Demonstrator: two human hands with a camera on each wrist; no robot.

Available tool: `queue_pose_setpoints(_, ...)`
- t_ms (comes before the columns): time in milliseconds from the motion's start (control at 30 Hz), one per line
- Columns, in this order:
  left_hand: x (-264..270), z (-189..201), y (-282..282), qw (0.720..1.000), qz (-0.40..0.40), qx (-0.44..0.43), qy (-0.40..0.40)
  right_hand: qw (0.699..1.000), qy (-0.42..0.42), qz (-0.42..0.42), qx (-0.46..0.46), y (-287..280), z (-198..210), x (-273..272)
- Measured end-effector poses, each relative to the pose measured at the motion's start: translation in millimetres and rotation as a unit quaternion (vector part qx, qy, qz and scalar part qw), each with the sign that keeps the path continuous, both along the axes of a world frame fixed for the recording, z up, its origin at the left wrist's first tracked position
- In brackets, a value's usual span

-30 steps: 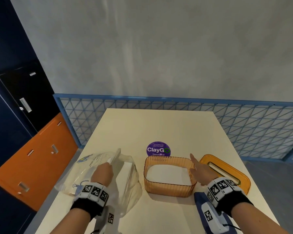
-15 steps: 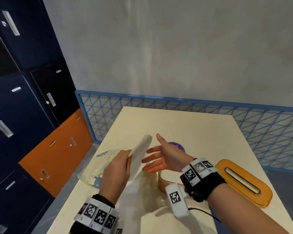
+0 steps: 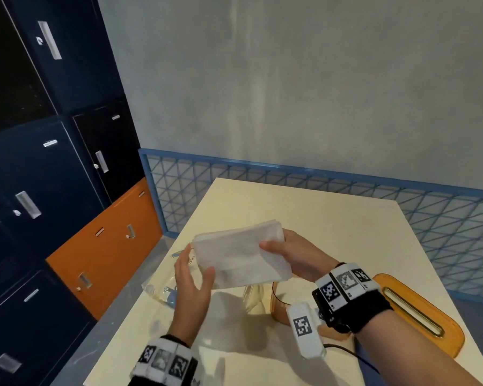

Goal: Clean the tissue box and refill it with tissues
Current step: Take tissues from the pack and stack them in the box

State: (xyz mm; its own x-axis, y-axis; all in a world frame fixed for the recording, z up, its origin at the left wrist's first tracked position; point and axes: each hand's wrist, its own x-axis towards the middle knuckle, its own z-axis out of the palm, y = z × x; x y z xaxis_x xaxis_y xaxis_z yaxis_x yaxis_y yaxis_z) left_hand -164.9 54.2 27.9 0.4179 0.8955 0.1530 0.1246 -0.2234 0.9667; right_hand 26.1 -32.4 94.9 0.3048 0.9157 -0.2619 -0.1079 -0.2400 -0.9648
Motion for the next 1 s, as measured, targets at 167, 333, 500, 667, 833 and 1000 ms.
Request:
queue_pose_setpoints(167,1,16,21,0.955,-0.075,-0.252,-0.139,0.999,0.025,0.013,0.031,-7,-7,-3)
queue_pose_setpoints(333,3,29,19,0.974,-0.076,-0.193,-0.094,0.998,0.034,-0.016,0.041,-7,-20,-10)
queue_pose_setpoints(500,-4,27,20,0.985,-0.074,-0.137,-0.081,0.993,0.007,-0.101,0.06,-4,-39,-8)
queue_pose_setpoints(667,-11,29,31,0.984,-0.117,-0.122,-0.063,0.994,0.096,-0.024,0.047,9,-48,-5)
queue_pose_setpoints(833,-14,25,42,0.99,-0.081,-0.106,-0.052,0.998,0.048,0.016,0.021,16,-52,-12)
queue_pose_setpoints(1000,-4,11,42,0.994,-0.048,-0.093,-0.031,0.993,-0.055,-0.097,0.03,23,-58,-19)
